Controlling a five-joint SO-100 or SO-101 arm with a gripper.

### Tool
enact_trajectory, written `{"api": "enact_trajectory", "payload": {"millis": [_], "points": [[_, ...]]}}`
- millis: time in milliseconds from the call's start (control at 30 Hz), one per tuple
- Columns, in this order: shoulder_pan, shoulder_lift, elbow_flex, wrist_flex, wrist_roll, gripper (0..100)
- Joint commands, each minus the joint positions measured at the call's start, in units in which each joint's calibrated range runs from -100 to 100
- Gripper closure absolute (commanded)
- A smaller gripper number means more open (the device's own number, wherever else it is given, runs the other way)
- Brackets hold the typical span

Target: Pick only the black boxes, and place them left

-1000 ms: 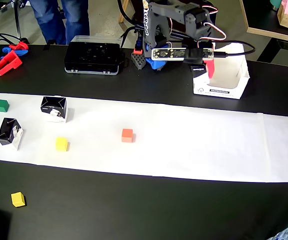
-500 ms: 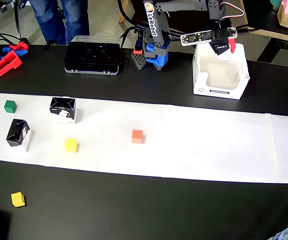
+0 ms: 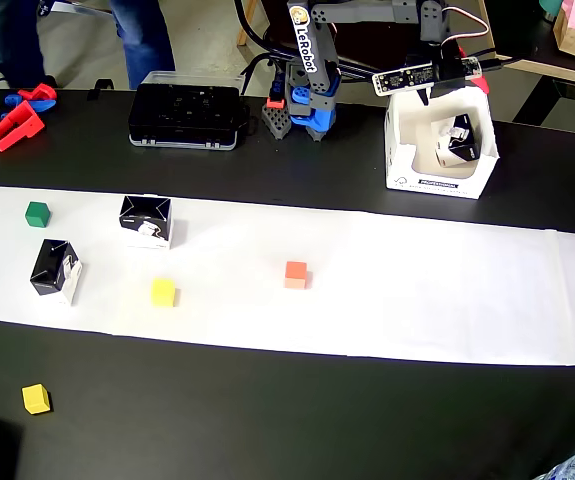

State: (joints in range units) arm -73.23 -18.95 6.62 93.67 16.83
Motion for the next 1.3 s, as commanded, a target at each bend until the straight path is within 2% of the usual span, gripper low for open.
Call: {"api": "enact_trajectory", "payload": {"millis": [0,100,167,467,867,1133,1267], "points": [[11.87,-6.85,-4.05,-0.10,9.49,54],[19.49,-8.43,-6.26,-0.26,14.60,54],[24.17,-9.14,-8.84,-0.26,16.02,54],[44.78,-9.06,-24.08,0.45,15.91,54],[75.53,-6.38,-22.67,1.56,14.49,54],[86.01,2.63,-22.49,3.71,14.23,54],[90.86,5.95,-22.13,3.71,13.81,45]]}}
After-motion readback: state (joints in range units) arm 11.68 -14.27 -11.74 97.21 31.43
